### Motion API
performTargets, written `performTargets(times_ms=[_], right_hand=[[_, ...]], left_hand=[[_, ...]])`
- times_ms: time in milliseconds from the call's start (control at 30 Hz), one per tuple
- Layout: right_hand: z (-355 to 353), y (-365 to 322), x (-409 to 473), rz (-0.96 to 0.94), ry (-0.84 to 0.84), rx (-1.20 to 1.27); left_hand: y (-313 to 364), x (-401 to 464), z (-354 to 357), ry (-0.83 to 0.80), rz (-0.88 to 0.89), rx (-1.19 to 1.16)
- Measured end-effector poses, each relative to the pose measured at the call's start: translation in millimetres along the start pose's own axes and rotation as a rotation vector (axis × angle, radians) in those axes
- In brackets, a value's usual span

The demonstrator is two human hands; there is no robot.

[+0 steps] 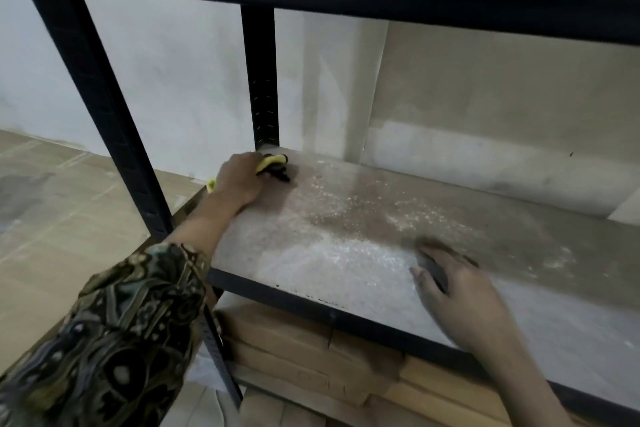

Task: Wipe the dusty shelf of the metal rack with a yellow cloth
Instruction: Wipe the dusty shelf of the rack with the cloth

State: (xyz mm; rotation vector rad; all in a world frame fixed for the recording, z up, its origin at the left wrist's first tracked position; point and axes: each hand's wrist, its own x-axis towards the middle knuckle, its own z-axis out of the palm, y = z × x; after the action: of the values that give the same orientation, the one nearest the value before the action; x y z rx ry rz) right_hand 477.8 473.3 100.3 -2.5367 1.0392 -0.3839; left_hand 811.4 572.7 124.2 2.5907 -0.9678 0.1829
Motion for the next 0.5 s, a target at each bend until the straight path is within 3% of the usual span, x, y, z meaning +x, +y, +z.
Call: performTargets(times_ms=[267,333,433,500], right_hand=[[0.7,0.3,1.5,-0.016,0.017,0.000],[0.1,-0.5,1.2,-0.025,0.029,-0.004],[0.7,1.7,0.6,-0.027,0.028,-0.003],[2.2,3.8,0.5,-0.020,0.025,-0.003]], left_hand=[[35.6,-52.1,8.5,-0.203,0.421,-0.313],[39.2,-39.7,0.0,-0.119,0.391,-0.295],[29.4,5.1,-6.5,0.173,0.324,-0.186],[20.2,28.0,3.9,0.130,0.338,-0.096]])
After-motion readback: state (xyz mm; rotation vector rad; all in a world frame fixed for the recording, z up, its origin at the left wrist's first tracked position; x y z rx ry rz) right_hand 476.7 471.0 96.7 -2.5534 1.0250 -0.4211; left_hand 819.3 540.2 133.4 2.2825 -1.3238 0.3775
